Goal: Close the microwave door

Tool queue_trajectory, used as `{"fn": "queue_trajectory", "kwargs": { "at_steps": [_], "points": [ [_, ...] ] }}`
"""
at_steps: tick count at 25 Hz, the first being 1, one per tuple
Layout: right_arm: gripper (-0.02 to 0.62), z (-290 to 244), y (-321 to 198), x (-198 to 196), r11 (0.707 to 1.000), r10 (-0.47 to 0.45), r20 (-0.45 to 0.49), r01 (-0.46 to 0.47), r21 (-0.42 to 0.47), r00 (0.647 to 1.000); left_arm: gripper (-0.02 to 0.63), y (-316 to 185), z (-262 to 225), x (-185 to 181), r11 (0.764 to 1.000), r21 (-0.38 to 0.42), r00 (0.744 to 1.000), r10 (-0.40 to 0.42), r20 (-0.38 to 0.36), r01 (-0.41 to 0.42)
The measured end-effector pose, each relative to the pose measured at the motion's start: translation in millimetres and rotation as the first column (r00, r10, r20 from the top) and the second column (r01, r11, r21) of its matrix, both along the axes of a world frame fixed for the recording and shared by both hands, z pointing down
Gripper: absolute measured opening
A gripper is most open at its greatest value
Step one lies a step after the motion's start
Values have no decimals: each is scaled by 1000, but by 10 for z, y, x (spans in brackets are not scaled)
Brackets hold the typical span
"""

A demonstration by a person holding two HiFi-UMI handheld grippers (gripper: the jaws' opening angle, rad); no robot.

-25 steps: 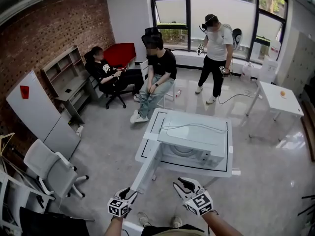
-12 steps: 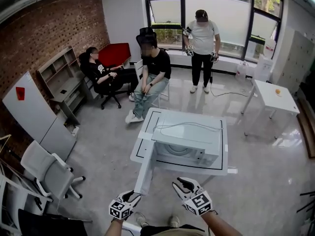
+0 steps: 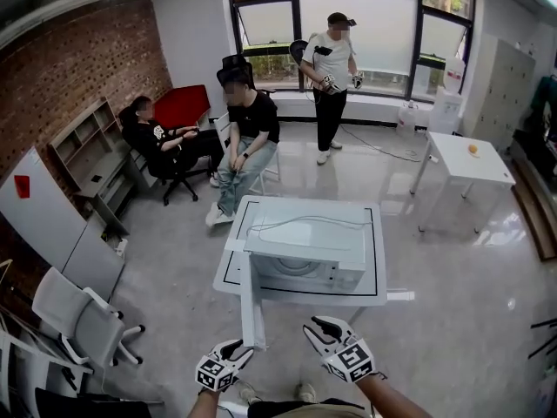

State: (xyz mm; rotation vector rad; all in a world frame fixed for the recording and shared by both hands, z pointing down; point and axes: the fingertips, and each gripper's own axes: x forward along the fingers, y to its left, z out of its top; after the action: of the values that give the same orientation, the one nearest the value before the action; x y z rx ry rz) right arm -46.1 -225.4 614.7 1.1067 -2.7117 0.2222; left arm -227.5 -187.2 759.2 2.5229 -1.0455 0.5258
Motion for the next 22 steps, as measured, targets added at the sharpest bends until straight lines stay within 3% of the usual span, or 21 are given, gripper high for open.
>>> {"fn": "queue_trajectory", "kwargs": {
  "at_steps": [7,14,22],
  "points": [
    [112,46,28,384,998,63,6,-63,-8,998,178,-88,-46,471,997,-1,997,81,-15,-81],
    [112,-7,19,622,991,132,13,-132,-8,991,153,-305,-170,739,994,10,993,106,-44,-105],
    [112,22,-45,810,979,204,24,-204,-27,979,152,-552,-205,1062,982,8,982,187,-6,-187]
  ]
}}
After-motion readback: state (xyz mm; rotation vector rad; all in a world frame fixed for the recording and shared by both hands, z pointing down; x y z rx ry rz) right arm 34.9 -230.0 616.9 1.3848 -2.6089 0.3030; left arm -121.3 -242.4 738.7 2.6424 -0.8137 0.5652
